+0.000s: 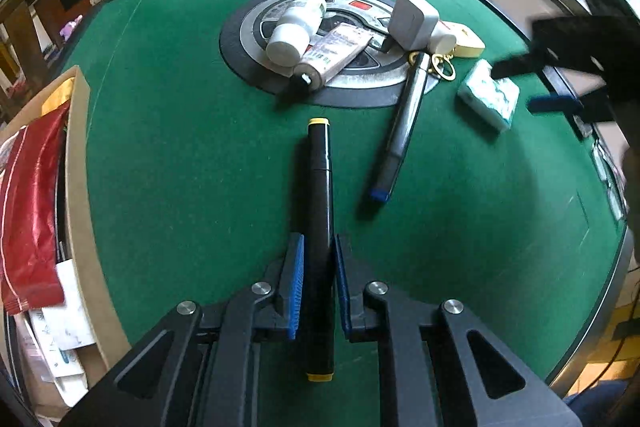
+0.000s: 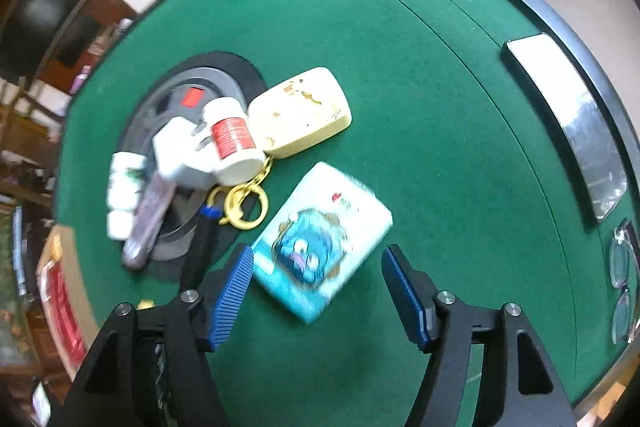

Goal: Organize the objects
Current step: 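Grasp the yellow-ended black marker with the left tool while the right tool grasps the blue cartoon snack bag, then carry the marker with the left tool while the right tool carries the snack bag to the tray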

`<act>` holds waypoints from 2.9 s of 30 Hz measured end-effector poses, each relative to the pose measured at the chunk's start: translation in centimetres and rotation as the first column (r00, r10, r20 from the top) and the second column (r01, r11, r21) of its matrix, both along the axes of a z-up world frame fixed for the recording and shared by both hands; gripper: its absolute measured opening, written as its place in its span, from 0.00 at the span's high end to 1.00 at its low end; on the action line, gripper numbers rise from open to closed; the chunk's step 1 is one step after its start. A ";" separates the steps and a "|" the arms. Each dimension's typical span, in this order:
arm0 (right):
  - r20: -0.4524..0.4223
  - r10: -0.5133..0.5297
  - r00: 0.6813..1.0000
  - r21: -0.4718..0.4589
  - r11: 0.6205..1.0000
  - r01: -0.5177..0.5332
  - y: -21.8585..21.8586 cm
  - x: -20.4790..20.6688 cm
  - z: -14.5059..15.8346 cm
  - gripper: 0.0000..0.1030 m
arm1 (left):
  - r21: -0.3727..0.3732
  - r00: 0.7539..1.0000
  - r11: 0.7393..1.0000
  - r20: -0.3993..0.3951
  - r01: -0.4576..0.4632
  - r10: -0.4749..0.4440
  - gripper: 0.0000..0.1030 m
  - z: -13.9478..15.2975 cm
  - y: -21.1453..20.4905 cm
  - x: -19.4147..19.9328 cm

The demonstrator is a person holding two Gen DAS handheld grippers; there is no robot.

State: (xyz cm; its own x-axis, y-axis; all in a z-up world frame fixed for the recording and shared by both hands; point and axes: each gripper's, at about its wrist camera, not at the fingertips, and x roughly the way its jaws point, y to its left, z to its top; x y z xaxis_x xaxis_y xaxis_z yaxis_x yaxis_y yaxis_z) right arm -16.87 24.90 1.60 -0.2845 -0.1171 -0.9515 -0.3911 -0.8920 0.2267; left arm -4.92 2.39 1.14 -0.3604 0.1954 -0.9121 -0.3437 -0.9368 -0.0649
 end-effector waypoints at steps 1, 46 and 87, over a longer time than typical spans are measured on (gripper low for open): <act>0.012 -0.009 1.000 0.007 1.000 0.009 -0.3 -0.6 -0.4 0.31 | -0.002 1.000 1.000 -0.002 -0.006 0.006 0.86 0.0 -0.2 0.1; -0.166 0.466 0.869 0.065 0.885 -0.462 -10.2 9.7 2.8 0.69 | 0.133 0.988 0.985 -0.084 -0.114 0.126 0.86 5.1 -4.2 2.6; -0.268 0.721 0.639 0.104 0.681 -0.725 -34.6 5.8 9.0 0.68 | 0.195 0.895 0.896 -0.129 -0.399 0.426 0.86 8.0 -24.3 7.5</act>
